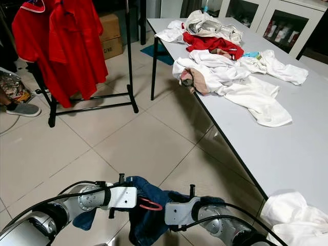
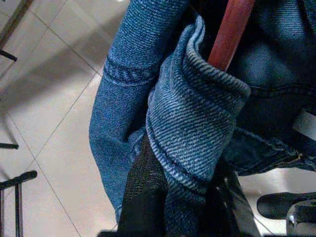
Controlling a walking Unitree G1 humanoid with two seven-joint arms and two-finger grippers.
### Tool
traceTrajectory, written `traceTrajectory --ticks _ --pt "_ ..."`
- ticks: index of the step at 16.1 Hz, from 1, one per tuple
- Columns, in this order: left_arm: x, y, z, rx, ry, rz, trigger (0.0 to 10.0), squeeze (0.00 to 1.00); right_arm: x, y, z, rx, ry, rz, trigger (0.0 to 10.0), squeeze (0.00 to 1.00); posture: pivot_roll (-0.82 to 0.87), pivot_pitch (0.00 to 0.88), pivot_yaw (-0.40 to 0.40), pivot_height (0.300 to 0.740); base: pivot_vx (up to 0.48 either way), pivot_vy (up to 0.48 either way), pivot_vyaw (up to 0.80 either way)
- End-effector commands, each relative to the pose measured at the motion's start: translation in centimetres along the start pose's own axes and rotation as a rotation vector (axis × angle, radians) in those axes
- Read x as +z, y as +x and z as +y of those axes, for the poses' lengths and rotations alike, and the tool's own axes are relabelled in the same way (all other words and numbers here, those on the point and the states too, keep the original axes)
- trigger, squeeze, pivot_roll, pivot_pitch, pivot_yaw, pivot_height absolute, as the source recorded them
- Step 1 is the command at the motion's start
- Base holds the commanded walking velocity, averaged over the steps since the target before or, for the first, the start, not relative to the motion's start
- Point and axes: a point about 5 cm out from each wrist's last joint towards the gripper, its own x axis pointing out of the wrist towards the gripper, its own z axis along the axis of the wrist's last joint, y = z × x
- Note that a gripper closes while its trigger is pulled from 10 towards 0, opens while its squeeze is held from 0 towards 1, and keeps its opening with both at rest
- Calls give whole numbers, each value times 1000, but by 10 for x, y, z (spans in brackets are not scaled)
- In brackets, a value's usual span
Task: Hang hanger
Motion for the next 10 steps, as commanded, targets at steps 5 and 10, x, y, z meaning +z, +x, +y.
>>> traceTrajectory --ticks 5,10 --pt "10 1 14 45 44 -37 10000 0 -5 -3 -3 -3 -3 12 0 0 -76 0 -30 740 0 0 0" --pt "10 1 14 39 19 -45 10000 1000 -4 -2 -3 -9 -1 10 0 0 -76 0 -27 740 0 0 0"
